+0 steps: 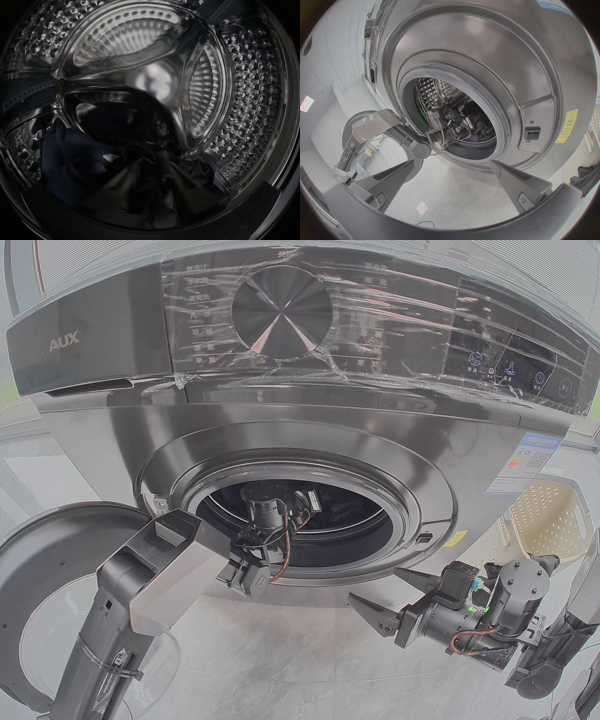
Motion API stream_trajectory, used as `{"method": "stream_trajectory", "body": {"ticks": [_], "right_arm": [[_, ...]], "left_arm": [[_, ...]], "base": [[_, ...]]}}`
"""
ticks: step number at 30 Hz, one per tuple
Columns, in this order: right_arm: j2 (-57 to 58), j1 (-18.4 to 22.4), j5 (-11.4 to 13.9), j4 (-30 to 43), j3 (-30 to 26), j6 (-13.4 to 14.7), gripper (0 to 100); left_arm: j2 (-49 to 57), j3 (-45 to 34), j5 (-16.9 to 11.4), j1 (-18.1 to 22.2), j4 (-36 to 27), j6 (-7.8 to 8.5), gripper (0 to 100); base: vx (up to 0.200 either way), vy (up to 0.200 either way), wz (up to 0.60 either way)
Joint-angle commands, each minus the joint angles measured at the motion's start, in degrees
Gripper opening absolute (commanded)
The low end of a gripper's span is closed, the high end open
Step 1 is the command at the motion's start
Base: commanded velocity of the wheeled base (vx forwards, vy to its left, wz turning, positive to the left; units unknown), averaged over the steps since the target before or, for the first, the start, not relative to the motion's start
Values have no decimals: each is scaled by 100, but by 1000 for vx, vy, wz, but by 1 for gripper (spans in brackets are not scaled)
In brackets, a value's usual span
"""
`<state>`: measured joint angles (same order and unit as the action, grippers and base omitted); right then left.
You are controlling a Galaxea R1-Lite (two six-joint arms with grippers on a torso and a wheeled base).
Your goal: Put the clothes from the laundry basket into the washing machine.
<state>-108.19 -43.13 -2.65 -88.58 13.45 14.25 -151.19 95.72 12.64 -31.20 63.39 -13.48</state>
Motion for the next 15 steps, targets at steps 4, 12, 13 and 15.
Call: {"method": "stream_trajectory", "body": {"ticks": [4, 12, 13, 15], "right_arm": [[-9, -2, 1, -2, 0, -1, 100], [26, 6, 10, -2, -70, -1, 100], [35, 6, 10, 7, -70, -1, 100], [44, 6, 10, 7, -79, -1, 100]], "left_arm": [[573, -563, -16, -194, -108, -251, 100], [1654, -2049, -78, -528, -73, 39, 100], [1847, -2391, -78, -616, -20, 109, 100], [2049, -2857, -86, -721, 94, 171, 100]], "base": [[0, 0, 0], [0, 0, 0], [0, 0, 0], [0, 0, 0]]}}
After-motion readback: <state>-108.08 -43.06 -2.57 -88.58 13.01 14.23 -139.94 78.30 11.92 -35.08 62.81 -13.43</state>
